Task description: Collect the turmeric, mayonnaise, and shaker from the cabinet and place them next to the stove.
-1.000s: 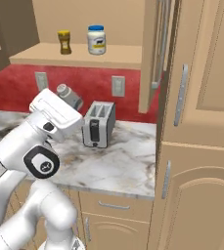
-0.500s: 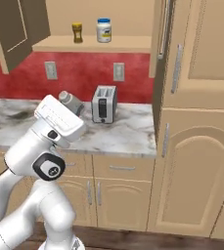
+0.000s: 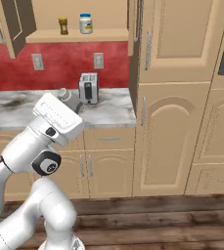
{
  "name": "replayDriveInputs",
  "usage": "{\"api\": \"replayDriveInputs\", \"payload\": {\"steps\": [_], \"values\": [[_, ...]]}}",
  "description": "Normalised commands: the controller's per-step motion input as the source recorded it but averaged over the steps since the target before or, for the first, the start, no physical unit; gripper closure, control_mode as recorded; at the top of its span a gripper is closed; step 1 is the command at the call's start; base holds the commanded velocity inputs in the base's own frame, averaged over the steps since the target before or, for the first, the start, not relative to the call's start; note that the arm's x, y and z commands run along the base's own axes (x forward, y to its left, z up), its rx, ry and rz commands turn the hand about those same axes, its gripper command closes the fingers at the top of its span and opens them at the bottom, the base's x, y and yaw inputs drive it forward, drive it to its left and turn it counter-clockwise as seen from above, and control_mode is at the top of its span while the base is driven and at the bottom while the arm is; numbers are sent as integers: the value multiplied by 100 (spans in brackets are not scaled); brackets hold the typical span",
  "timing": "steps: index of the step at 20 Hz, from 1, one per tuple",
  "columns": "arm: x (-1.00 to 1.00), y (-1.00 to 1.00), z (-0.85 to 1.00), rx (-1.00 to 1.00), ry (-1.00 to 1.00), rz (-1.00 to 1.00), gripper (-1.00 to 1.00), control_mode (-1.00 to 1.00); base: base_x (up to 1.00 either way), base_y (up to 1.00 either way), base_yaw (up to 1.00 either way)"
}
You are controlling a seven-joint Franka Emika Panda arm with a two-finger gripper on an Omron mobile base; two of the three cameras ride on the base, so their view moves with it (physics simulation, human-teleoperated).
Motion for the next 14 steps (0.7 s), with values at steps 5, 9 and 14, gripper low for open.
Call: {"api": "replayDriveInputs", "payload": {"steps": [5, 9, 14], "values": [[0, 0, 0, 0, 0, 0, 100, 100, -63, 6, -42], [0, 0, 0, 0, 0, 0, 100, 100, -40, 1, -49], [0, 0, 0, 0, 0, 0, 100, 100, -28, 3, -55]]}}
